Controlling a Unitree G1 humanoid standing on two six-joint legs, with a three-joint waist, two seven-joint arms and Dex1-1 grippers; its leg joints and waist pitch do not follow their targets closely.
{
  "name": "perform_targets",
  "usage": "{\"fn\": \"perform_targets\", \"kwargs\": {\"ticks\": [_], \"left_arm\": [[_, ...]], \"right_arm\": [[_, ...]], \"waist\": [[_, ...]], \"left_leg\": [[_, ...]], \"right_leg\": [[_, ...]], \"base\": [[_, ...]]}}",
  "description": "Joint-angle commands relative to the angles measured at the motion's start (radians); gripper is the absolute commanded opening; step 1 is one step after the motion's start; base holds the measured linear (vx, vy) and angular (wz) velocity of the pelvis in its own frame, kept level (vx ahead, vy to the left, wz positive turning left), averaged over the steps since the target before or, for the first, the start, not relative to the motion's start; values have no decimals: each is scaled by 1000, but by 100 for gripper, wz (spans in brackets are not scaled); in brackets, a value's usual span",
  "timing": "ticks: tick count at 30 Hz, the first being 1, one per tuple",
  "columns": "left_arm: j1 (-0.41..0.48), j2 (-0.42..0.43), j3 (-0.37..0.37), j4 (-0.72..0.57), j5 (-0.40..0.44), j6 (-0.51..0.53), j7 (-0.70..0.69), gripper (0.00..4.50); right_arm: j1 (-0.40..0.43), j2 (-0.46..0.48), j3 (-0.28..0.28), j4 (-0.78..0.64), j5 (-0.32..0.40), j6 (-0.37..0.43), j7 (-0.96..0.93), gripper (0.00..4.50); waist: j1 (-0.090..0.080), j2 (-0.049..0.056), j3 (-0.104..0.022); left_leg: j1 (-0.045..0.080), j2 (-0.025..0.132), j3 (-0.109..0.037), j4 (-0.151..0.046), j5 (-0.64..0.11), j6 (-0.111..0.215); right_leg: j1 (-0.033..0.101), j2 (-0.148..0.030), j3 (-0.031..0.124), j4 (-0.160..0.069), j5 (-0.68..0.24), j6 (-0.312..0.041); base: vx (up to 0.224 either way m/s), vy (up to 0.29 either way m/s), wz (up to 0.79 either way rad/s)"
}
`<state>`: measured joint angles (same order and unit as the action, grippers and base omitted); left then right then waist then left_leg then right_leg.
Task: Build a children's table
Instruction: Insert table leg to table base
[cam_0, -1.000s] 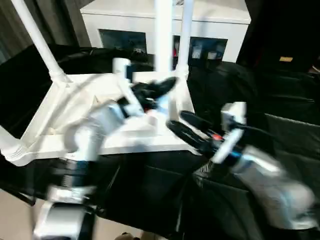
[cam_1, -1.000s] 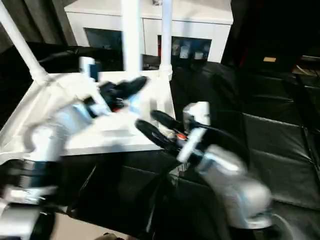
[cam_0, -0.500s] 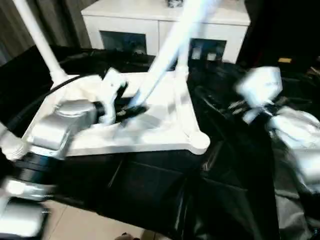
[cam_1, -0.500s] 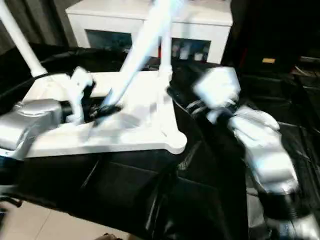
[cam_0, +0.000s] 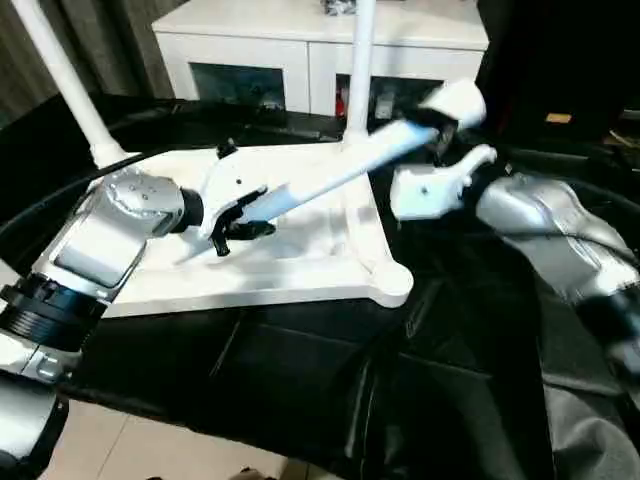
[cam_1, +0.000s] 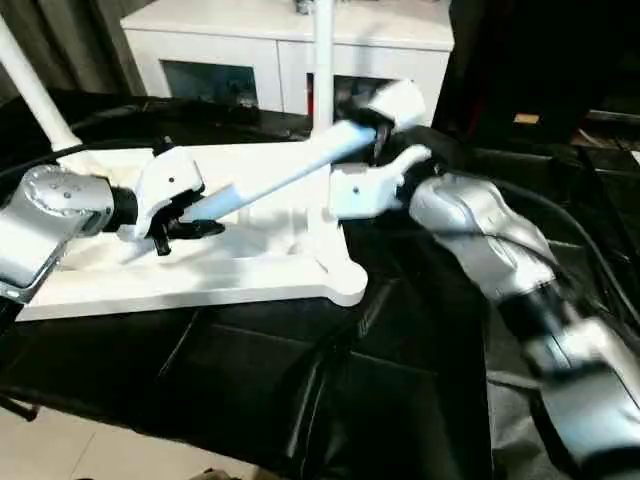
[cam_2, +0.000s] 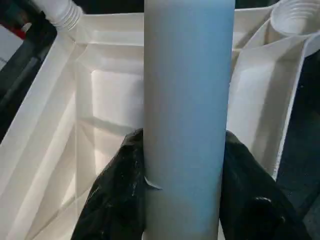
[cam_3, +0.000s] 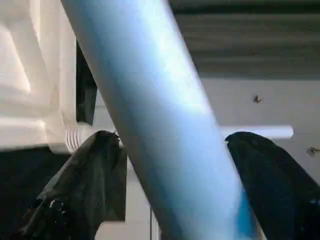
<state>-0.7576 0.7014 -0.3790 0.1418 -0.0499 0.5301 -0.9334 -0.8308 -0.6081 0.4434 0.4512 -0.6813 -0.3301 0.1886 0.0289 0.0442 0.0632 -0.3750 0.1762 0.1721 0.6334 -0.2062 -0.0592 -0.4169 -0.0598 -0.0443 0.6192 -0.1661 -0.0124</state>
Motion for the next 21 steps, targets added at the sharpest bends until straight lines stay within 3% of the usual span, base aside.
{"fn": "perform_targets", "kwargs": {"ticks": [1,6,7,12,21], "left_arm": [[-29,14,-6,-22,15,-13,-3,157],[-37,11,5,-18,30,-26,-2,157],[-37,9,9,-15,41,-32,-3,157],[-36,5,15,-12,50,-36,-3,157],[-47,-6,26,1,73,-61,3,157]], "right_arm": [[-20,10,26,43,-27,-12,-1,368],[-41,31,41,125,-17,-52,-1,339],[-44,37,46,148,-18,-62,-4,316],[-42,49,42,179,-25,-74,0,284],[-45,57,43,234,-11,-89,31,222]], "waist": [[-5,-13,-79],[-5,-14,-78],[-5,-15,-78],[-5,-10,-78],[-6,-11,-78]], "left_leg": [[5,28,-7,-65,-109,33],[6,30,-6,-64,-120,37],[6,30,-6,-64,-124,36],[6,31,-7,-64,-133,31],[6,29,-7,-63,-156,26]], "right_leg": [[69,-60,42,-52,-136,-257],[67,-60,42,-51,-135,-265],[67,-60,42,-51,-139,-263],[66,-59,42,-50,-138,-267],[65,-58,43,-52,-159,-263]], "base": [[0,0,0],[0,0,0],[0,0,0],[0,0,0],[0,0,0]]}}
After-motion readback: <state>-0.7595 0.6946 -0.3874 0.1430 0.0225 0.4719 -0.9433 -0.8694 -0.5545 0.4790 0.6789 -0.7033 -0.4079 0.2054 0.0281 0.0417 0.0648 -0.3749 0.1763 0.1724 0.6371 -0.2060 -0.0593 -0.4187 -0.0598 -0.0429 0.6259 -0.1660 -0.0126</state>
